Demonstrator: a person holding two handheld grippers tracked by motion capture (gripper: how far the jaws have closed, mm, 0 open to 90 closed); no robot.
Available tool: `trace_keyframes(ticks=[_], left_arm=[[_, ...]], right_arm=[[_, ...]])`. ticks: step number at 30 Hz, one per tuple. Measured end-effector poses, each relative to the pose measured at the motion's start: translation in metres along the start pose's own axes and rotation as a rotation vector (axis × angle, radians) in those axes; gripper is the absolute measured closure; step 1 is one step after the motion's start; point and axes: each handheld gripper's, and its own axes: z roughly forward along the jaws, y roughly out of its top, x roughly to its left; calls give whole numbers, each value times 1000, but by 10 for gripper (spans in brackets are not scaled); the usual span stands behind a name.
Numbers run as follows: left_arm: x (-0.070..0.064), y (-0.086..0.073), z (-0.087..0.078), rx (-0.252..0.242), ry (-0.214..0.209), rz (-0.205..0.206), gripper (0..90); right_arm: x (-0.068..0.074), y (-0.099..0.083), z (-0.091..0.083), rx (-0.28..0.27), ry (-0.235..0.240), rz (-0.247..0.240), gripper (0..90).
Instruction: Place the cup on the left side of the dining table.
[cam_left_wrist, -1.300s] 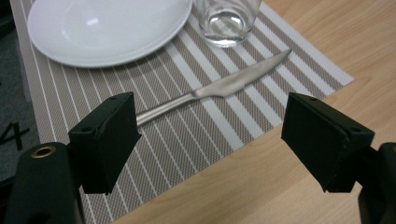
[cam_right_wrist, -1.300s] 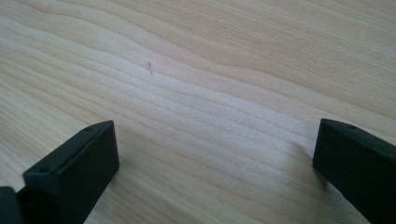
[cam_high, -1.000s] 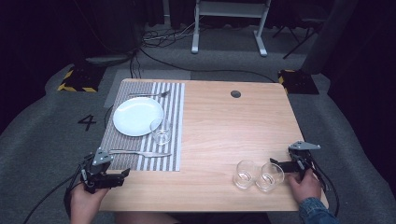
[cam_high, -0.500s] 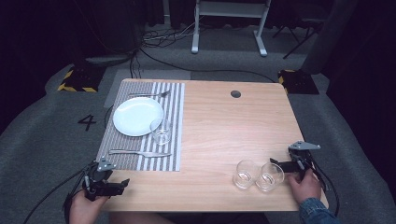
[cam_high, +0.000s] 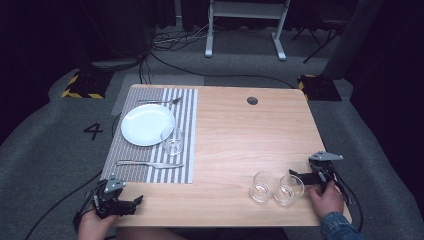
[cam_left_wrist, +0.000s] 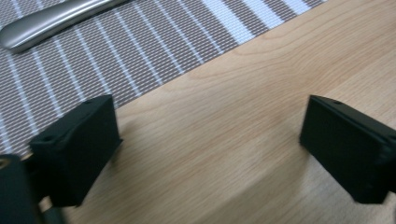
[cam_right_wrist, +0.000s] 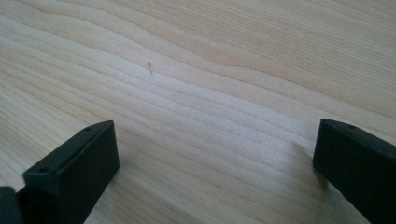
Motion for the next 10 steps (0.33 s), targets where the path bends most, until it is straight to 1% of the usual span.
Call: trace_keyframes(ticks=[2,4,10], left_arm=[[-1,0,1,-8,-8,13,1],[-1,-2,1,-25,-5,12,1],[-1,-2,1,-25,-8,16,2]], right_arm=[[0,0,0,0,0,0,6],[0,0,0,0,0,0,6],[0,0,0,0,0,0,6]])
